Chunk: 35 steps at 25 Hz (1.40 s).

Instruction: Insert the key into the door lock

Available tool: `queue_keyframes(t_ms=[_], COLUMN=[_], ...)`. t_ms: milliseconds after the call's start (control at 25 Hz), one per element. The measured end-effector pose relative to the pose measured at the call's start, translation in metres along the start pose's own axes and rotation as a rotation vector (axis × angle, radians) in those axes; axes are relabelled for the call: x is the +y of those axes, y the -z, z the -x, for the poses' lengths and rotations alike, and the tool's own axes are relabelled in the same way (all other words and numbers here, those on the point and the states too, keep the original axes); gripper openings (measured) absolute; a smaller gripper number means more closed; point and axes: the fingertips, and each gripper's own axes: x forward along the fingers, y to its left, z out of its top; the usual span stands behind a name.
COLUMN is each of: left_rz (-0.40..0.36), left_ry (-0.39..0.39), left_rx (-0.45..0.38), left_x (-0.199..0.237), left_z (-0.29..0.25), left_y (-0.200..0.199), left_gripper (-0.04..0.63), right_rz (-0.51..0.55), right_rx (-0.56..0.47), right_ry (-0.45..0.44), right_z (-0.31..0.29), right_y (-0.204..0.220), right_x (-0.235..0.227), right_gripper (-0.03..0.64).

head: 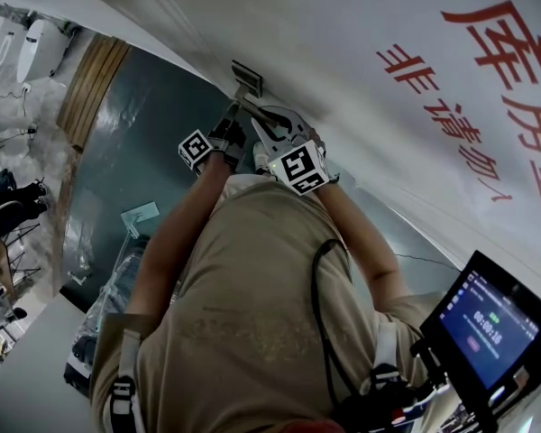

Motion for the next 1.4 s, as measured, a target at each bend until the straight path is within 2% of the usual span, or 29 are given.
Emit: queue_keyframes(t_ms=[360,720,880,1080,1400], left_rz=[0.012,0.088,0.083,0.042,0.046], left_ry=[0.007,0.053,0.066,0.070,0.101], left_rx=[-0.030,-0.068,-0.053,-0.028,-0.042], left_x=[0.003,0.000,-0.002,-0.002,-0.001], left_z=[-0.003,-0.003,-0.005,-0.006,-0.006], left_y=[-0.003,0.006,0.013,0.014,0.012], left_gripper=[0.034,0.034,0.034,0.034,0.034], right_rz=[-0.011,-0.004,-0.002,-0.006,-0.012], right_rx=[0.004,0.005,0.007,0.009,0.008], right_ry=[-0.006,-0.011,-0.016,-0.011,-0.001], right_z=[-0.002,-0.004,-0.004,-0.003,0.001], right_y=[0.002,0.002,0.000,0.001,0.005], right_x=[0.001,0.002,0.004,0.003,-0.001], right_gripper=[0.061,0.061,0.061,0.061,0.061])
